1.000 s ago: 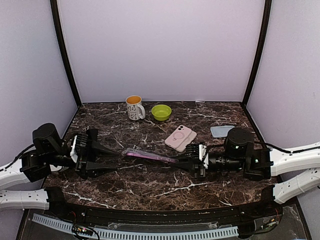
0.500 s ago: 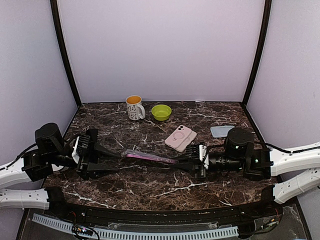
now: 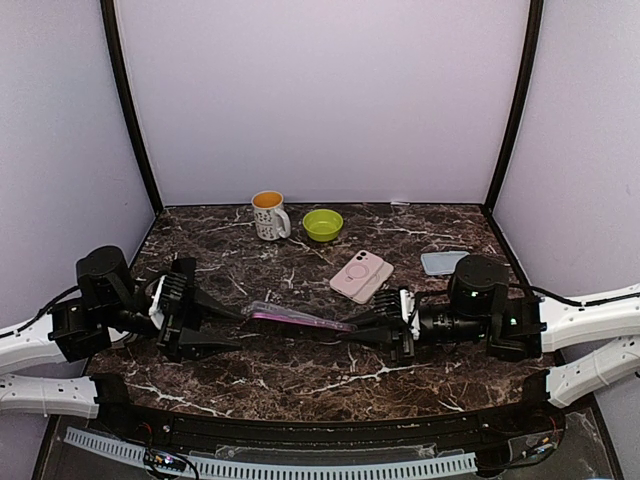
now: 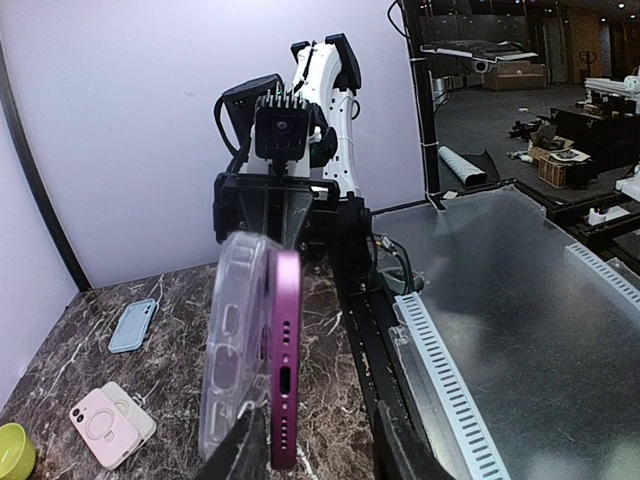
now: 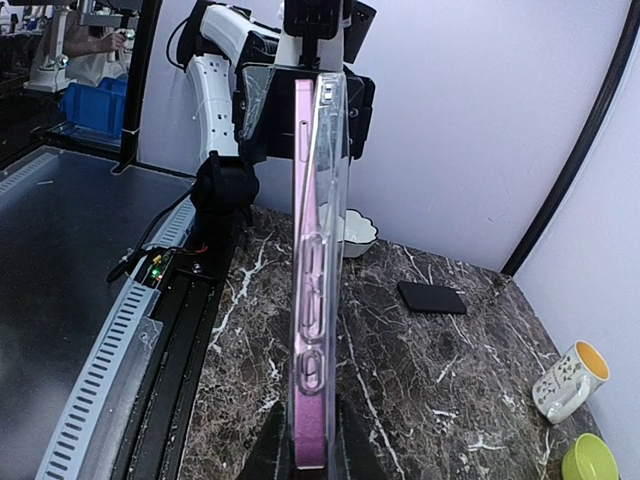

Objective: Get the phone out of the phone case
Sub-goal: Pass from the right arm to the left

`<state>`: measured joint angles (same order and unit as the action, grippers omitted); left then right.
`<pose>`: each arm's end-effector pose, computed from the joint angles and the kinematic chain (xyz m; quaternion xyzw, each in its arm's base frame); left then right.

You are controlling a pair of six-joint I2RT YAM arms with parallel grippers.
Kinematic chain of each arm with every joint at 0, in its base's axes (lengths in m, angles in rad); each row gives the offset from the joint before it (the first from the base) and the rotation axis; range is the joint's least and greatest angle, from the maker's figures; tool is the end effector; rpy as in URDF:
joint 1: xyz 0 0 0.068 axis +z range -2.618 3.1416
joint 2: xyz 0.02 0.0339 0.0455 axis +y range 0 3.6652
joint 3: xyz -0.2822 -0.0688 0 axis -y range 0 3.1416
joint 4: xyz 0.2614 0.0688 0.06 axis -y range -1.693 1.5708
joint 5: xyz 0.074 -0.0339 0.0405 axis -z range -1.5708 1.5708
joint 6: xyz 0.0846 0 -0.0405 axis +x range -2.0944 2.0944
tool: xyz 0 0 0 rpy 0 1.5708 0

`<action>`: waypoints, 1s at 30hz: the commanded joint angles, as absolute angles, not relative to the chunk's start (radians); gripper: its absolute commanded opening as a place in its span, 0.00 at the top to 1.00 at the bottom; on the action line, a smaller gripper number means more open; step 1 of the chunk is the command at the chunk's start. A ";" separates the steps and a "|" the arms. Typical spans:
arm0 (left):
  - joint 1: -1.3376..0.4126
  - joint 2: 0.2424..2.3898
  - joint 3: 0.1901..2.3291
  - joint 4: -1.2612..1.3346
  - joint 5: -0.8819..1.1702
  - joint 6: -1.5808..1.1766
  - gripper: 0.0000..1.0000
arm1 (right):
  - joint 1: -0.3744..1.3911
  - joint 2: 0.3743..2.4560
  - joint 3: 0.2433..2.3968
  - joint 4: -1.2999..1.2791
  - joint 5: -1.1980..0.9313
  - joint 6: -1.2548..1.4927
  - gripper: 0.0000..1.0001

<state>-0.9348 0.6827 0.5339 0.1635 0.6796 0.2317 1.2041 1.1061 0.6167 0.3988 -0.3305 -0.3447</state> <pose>0.0809 -0.1991 0.3142 0.5626 0.4216 -0.4509 0.5499 0.0840 0.2954 0.2819 -0.5886 0.4431 0.3875 0.5541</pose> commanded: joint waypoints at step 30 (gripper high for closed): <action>-0.959 0.741 0.529 0.278 0.607 0.238 0.89 | 1.224 1.219 0.678 0.687 -0.471 -0.210 1.00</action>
<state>-0.9539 0.7349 0.5339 0.2409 0.6487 0.2256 1.2041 1.2179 0.6281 0.5373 -0.4091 -0.2398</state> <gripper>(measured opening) 0.142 0.095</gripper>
